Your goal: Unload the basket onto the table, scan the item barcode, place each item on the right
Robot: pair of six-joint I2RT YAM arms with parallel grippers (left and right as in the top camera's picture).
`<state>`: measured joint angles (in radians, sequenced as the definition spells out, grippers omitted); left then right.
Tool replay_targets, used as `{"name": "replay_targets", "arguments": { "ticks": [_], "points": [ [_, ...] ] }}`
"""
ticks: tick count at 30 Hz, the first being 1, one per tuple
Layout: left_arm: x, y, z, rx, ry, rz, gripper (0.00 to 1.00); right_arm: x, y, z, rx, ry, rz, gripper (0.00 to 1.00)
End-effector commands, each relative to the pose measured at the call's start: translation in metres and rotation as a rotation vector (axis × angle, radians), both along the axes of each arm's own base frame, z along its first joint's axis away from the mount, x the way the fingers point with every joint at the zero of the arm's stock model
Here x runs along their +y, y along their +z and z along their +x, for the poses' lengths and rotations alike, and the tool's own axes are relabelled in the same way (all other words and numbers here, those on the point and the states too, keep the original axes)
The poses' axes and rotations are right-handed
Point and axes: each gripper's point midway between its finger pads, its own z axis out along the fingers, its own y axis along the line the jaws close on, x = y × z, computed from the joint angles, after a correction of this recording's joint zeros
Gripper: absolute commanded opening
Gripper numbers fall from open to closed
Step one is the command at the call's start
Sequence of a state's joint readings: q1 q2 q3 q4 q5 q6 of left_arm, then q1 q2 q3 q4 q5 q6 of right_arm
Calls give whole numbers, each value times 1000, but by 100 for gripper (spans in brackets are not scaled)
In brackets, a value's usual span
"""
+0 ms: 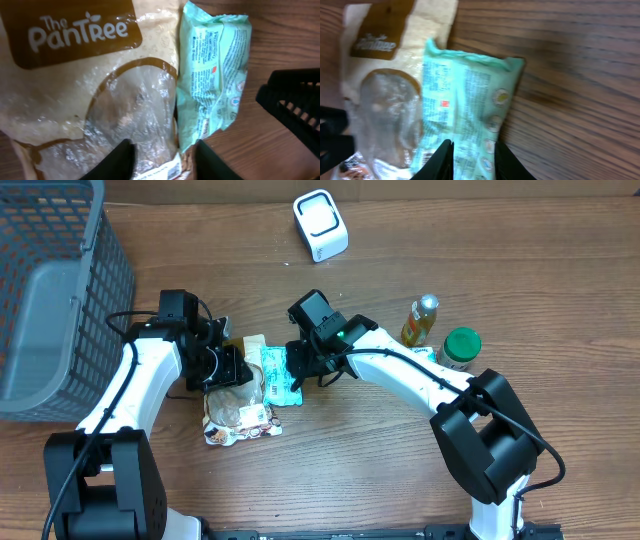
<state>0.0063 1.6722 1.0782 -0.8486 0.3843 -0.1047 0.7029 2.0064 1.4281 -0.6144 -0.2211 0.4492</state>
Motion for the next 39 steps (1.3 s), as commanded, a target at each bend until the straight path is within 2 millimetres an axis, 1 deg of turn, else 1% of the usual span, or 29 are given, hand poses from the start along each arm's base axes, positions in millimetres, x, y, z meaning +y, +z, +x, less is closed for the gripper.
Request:
{"name": "replay_targets", "arguments": {
  "ticks": [1,3,4,6,9,11,13,15,17,19,24,29,31,32,35,37,39],
  "points": [
    [4,-7,0,5,6,36,21,11,10,-8,28,7,62,24],
    [4,-9,0,5,12,35,12,12,3,-9,43,-5,57,24],
    [4,-11,0,3,12,35,10,13,-1,-10,50,-7,54,24],
    [4,-14,0,-4,13,35,11,16,-10,-11,58,-1,47,23],
    [6,-21,0,-5,41,45,12,23,-24,-16,70,17,40,20],
    [7,-25,-1,-8,51,48,12,27,-30,-20,76,28,34,18],
    [7,-27,-1,-11,51,48,14,27,-32,-22,76,30,23,16],
    [8,-29,-2,-11,51,56,17,25,-34,-26,91,30,9,16],
    [11,-29,-2,-11,54,72,17,21,-36,-29,109,24,-7,16],
    [11,-29,-1,-14,54,74,18,15,-39,-30,107,13,-43,16],
    [11,-29,0,-18,54,74,20,-17,-50,-27,80,-34,-199,16],
    [12,-29,0,-20,51,78,22,-47,-55,-28,66,32,-328,17],
    [12,-30,0,-20,51,82,24,-63,-51,-24,66,19,-399,17],
    [12,-30,0,-21,51,82,24,-71,-47,-21,60,8,-437,21],
    [12,-29,2,-28,52,81,25,-94,-26,-6,18,-30,-555,22],
    [12,-29,3,-32,52,81,25,-99,-11,0,5,-43,-585,23],
    [12,-28,4,-33,54,79,25,-100,0,1,20,-44,-584,26]
  ]
}}
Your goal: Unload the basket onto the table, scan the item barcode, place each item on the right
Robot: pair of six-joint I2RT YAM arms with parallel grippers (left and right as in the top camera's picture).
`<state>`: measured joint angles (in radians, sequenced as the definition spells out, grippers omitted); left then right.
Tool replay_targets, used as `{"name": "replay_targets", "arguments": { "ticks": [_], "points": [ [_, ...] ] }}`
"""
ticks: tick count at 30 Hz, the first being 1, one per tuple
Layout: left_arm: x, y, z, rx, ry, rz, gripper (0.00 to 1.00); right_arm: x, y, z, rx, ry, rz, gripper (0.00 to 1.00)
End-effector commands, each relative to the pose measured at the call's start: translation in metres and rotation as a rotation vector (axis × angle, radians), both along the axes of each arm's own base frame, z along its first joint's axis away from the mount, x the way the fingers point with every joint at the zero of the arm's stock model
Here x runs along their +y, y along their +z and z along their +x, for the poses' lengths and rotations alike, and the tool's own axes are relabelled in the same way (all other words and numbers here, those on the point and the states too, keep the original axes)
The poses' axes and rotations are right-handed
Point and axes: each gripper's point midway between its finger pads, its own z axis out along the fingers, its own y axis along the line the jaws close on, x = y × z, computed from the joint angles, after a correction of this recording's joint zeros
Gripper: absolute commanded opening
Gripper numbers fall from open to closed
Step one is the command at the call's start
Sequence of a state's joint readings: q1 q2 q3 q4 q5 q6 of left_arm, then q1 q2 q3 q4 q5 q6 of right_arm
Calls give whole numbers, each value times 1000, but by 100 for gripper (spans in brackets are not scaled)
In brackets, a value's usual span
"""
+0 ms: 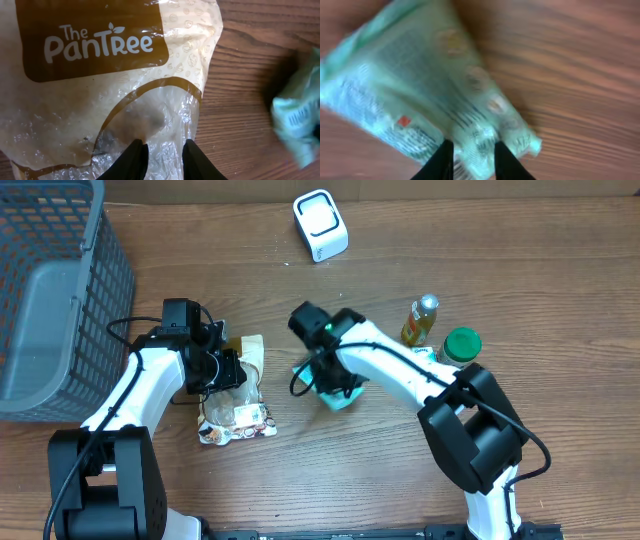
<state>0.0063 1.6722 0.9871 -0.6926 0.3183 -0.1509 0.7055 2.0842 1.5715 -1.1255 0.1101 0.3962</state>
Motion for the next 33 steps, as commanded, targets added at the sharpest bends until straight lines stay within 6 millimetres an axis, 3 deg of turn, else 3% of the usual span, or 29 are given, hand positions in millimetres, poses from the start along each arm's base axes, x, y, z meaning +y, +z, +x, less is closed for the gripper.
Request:
{"name": "replay_targets", "arguments": {
  "ticks": [1,5,9,14,18,23,33],
  "points": [
    [1,-5,-3,20,5,20,25,-5,23,25,-86,-1,-45,27],
    [-5,5,-9,67,9,-21,26,-11,29,13,-15,-10,-48,34],
    [-18,28,-10,87,-45,-79,21,-23,29,7,66,-63,-16,34],
    [-39,59,3,45,-109,-77,16,-36,34,14,170,-187,138,34],
    [-73,70,13,-10,-151,-89,9,-25,46,11,297,-136,390,34],
    [-112,64,15,-39,-193,-69,5,-33,47,8,339,-151,418,35],
    [-156,23,26,-32,-198,-58,4,-25,25,-11,375,-157,393,36]
  ]
}}
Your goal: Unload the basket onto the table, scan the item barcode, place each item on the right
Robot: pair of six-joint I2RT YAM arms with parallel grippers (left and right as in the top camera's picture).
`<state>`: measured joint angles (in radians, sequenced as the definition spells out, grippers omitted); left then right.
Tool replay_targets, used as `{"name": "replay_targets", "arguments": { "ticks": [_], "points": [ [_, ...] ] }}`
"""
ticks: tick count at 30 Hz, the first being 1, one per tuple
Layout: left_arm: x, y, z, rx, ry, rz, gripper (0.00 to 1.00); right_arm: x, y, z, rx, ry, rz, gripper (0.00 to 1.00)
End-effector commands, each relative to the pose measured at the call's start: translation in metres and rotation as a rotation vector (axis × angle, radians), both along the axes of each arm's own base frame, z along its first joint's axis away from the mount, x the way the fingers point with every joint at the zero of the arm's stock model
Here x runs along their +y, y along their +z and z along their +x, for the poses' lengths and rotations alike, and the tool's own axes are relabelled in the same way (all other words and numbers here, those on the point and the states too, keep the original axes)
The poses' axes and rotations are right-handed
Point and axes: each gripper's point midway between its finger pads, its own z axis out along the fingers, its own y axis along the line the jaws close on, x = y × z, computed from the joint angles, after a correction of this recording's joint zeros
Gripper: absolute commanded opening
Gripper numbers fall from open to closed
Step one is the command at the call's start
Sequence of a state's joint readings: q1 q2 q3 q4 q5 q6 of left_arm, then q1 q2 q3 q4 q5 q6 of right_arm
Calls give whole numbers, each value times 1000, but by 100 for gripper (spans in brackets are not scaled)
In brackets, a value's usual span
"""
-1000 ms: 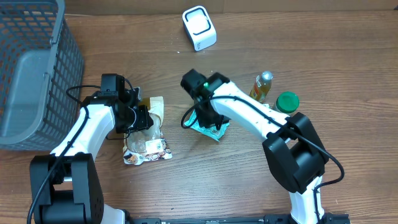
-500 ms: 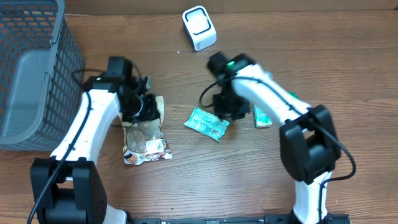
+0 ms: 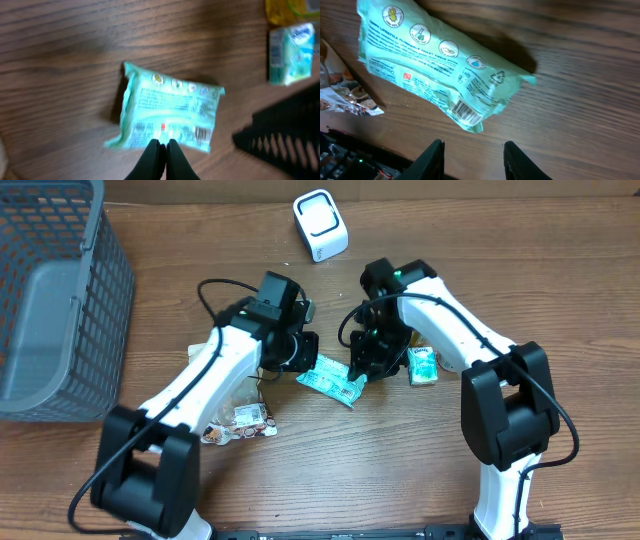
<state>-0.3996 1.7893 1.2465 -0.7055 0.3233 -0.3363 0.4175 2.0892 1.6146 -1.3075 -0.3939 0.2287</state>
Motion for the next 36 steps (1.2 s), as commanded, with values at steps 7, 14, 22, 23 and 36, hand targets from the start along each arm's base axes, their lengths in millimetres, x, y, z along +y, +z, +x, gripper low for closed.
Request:
{"name": "replay_targets", "arguments": {
  "ticks": [7,14,22,23,36],
  "points": [
    [-14,-31,7,70,35,-32,4,8,-8,-3,-7,-20,18,36],
    [-16,-34,7,69,29,-27,4,10,-13,-4,-5,-50,2,35],
    [-17,-35,6,70,26,-24,4,23,-37,-16,-11,-63,-6,34],
    [-17,-36,5,70,25,-20,4,23,-39,-17,-11,-69,-15,34],
    [-11,-90,-6,178,32,58,4,18,-50,-14,-80,-53,-115,35]
  ]
}}
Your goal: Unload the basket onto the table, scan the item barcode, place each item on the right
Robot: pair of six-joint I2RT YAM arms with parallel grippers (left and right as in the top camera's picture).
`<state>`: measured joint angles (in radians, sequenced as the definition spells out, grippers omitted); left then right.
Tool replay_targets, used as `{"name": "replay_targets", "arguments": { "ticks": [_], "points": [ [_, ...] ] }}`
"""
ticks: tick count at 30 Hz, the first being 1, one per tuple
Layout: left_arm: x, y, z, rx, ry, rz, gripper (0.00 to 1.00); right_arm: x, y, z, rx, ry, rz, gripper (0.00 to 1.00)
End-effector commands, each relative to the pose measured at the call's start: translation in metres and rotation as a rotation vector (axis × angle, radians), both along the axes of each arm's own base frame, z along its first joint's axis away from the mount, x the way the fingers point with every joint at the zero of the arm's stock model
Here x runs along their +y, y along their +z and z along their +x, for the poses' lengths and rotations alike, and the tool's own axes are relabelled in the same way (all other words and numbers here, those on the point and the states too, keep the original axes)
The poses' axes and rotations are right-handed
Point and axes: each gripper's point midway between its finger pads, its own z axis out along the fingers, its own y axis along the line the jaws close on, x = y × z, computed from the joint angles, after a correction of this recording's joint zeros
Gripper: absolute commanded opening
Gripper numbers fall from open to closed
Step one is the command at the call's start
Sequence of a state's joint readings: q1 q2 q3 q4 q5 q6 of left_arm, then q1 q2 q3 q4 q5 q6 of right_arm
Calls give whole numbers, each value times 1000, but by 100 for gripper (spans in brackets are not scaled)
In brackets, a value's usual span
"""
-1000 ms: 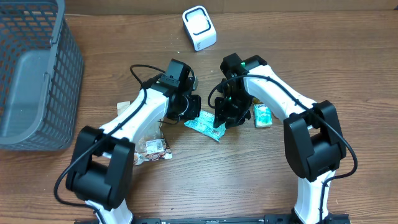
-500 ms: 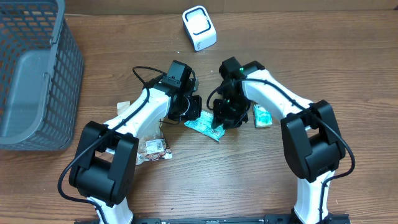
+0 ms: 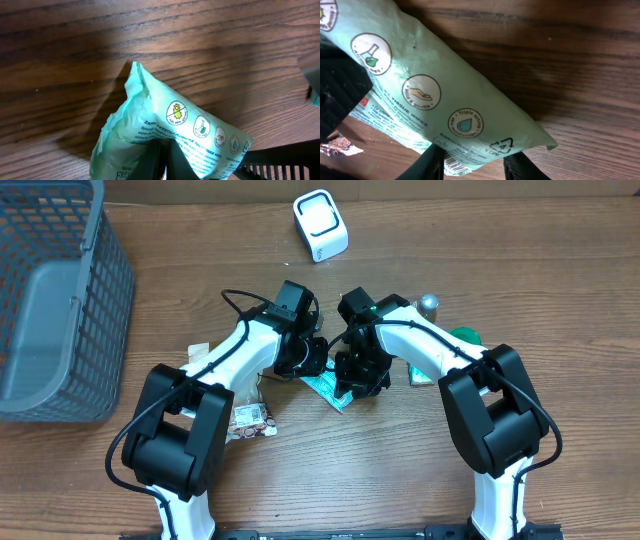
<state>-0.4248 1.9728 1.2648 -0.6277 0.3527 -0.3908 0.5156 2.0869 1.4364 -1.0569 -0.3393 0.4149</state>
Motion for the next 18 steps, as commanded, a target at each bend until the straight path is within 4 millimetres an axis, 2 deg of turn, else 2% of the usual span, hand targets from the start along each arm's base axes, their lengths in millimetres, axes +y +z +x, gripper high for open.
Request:
{"name": "replay_targets", "arguments": {
  "ticks": [1,10,12,18],
  "points": [
    [6,-34,-8,64,14,57,4,-5,-3,2,-46,18,-62,35],
    [9,-34,-6,55,20,74,4,-1,-3,-5,-51,51,-80,39],
    [9,-34,-5,54,20,74,4,-2,3,-5,-41,50,-86,42],
    [8,-34,-4,46,20,71,7,-2,37,4,-74,66,-65,45]
  ]
}}
